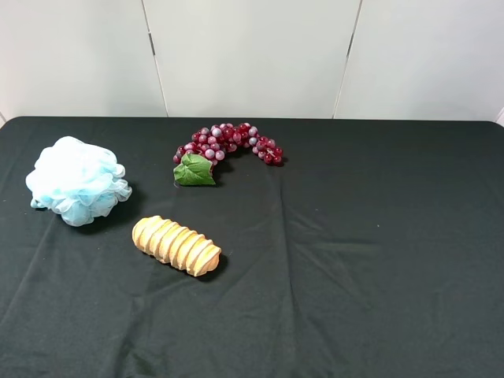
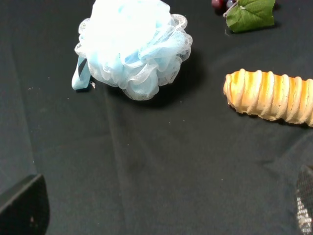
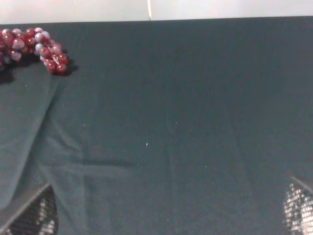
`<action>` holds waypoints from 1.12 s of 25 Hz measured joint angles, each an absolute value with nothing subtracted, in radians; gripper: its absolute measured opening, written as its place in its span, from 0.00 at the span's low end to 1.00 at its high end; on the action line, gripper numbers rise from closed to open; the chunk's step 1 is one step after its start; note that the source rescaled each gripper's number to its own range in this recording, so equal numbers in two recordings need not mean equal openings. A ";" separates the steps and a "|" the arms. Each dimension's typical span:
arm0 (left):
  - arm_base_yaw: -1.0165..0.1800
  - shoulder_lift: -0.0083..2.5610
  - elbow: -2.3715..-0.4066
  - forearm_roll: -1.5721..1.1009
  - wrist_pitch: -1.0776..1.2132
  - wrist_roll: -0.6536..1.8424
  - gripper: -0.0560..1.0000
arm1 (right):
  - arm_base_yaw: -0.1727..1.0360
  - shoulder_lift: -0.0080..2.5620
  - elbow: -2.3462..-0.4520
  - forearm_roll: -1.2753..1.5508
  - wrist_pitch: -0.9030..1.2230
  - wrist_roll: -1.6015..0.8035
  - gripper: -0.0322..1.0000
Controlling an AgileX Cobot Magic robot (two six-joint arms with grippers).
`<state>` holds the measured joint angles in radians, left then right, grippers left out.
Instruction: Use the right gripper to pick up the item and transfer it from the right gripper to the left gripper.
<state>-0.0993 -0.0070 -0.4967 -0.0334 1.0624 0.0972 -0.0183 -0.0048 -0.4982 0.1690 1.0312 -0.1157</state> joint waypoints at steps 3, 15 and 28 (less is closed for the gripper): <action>-0.099 -0.007 -0.497 -0.031 1.062 0.096 1.00 | -0.018 -0.005 -0.498 0.169 1.031 -0.116 1.00; -0.099 -0.007 -0.497 -0.031 1.062 0.095 1.00 | -0.018 -0.005 -0.498 0.169 1.031 -0.116 1.00; -0.099 -0.007 -0.497 -0.031 1.062 0.095 1.00 | -0.018 -0.005 -0.498 0.169 1.031 -0.116 1.00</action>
